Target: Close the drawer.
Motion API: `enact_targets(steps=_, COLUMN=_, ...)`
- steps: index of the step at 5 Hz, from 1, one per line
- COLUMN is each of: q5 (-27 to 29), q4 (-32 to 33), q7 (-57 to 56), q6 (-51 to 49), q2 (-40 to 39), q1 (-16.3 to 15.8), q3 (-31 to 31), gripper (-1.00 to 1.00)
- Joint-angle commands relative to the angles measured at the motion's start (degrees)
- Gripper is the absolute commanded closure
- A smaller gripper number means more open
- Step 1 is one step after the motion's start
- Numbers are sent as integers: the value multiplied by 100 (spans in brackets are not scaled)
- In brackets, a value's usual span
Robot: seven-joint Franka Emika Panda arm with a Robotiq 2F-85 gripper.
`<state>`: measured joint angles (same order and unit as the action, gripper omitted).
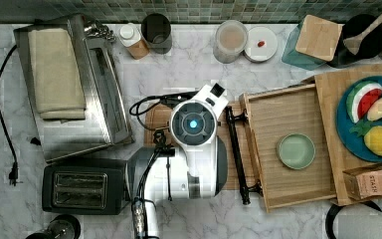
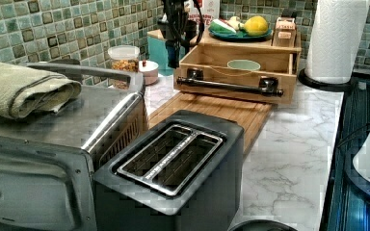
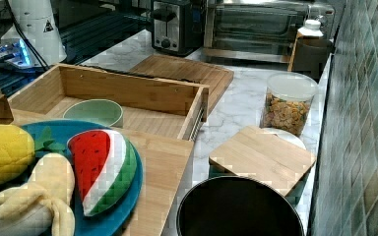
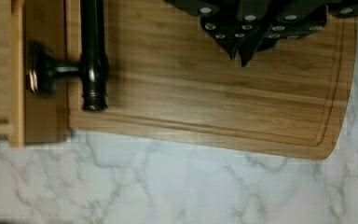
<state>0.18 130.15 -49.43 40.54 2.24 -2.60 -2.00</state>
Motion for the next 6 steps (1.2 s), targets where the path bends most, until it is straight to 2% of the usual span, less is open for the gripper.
enact_targets(steps=1, q5=-691, q4=1274, q7=-1128, q6=881, q2=250, q1=327, q3=333, gripper=100)
enact_targets(steps=3, q5=-984, q4=1590, q7=-597, q6=1494, q2=105, q1=407, q3=360, gripper=100)
enact_targets(steps=4, q5=-905, q4=1522, q7=-635, q6=1572, q2=-105, q1=443, q3=462, gripper=100)
enact_targets(steps=5, q5=-691, q4=1064, q7=-784, q6=941, q2=-403, q1=482, q3=597, gripper=100)
enact_targets(steps=6, q5=-682, q4=1079, q7=-999, q6=1058, q2=-393, q1=530, q3=778, gripper=100)
